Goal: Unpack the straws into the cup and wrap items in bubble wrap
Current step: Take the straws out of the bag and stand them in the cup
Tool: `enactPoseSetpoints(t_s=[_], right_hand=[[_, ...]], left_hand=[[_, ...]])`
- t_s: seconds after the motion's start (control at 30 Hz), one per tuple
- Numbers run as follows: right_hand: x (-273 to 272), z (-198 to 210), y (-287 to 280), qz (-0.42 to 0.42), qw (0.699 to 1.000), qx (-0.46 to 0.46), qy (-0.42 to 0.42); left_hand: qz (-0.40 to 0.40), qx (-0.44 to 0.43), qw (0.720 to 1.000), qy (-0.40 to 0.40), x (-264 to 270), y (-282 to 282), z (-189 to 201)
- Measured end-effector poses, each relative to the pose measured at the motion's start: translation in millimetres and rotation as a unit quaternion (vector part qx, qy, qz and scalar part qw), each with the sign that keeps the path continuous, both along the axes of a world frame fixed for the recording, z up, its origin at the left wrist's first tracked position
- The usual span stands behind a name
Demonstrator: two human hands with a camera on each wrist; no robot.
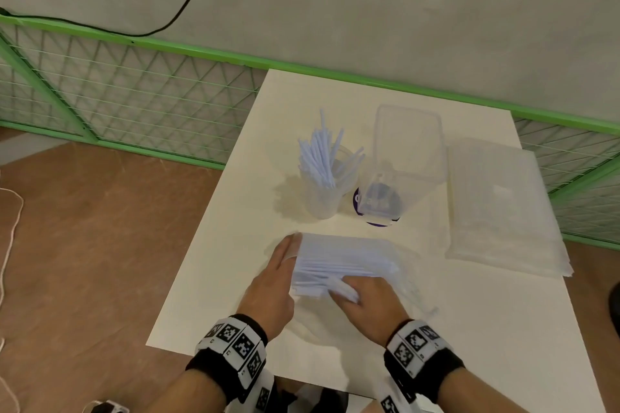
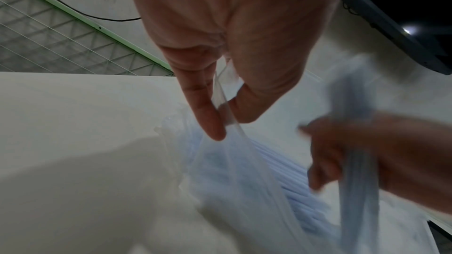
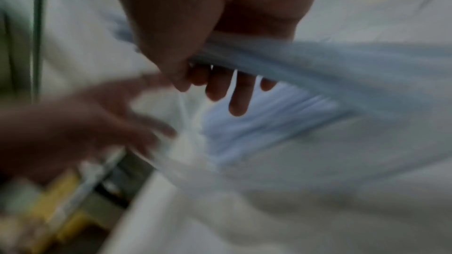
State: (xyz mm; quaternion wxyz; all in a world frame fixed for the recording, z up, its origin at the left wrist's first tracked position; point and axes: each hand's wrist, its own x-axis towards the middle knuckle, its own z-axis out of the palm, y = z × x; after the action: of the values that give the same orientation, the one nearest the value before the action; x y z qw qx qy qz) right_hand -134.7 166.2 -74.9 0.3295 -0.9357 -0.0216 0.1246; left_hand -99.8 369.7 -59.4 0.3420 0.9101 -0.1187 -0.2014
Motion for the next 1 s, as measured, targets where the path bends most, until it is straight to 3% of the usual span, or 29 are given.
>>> enactPoseSetpoints(t_s=[0.07,0.13,0.33,0.5,0.6,0.67,0.77,0.9,1.0], right_hand=[[-5.4,10.6,2.6,-0.104,0.986,0.125,-0.030],[-11.3,16.7,5.2,-0.136,0.974,0.180,-0.028],[-10.6,29.0,-5.3,-0.106,0.987,0.118,0.017],[43.0,132.6,-10.5,-0.127,0.973,0.189,-0.024],[88.2,197.7,-20.6,-0.160,0.957,0.186,-0.156],[119.4,218.2,-22.4,-0.189,0.942,0.163,-0.223],[161.4,213.1,-17.1,-0.202,0.946,0.120,-0.224],[188.2,164.9,-5.0,-0.167,0.975,0.041,-0.143],[188.1,134.1,-2.4,-0.141,0.978,0.022,-0.151]], left_hand=[[0.001,-0.002,1.000,0.001,1.1,-0.8,-0.3],[0.002,-0.004,1.000,0.001,2.9,-1.6,0.6],[-0.007,-0.017,1.000,0.003,10.1,-2.2,0.5],[0.005,-0.015,1.000,0.010,11.6,0.0,1.7],[0.008,-0.017,1.000,0.016,12.0,0.1,4.6],[0.008,-0.020,1.000,0.018,12.7,-0.6,6.7],[0.006,-0.019,1.000,0.015,14.1,-1.8,8.5],[0.007,-0.016,1.000,0.016,14.4,-0.7,8.6],[0.005,-0.019,1.000,0.020,14.5,0.3,8.3]])
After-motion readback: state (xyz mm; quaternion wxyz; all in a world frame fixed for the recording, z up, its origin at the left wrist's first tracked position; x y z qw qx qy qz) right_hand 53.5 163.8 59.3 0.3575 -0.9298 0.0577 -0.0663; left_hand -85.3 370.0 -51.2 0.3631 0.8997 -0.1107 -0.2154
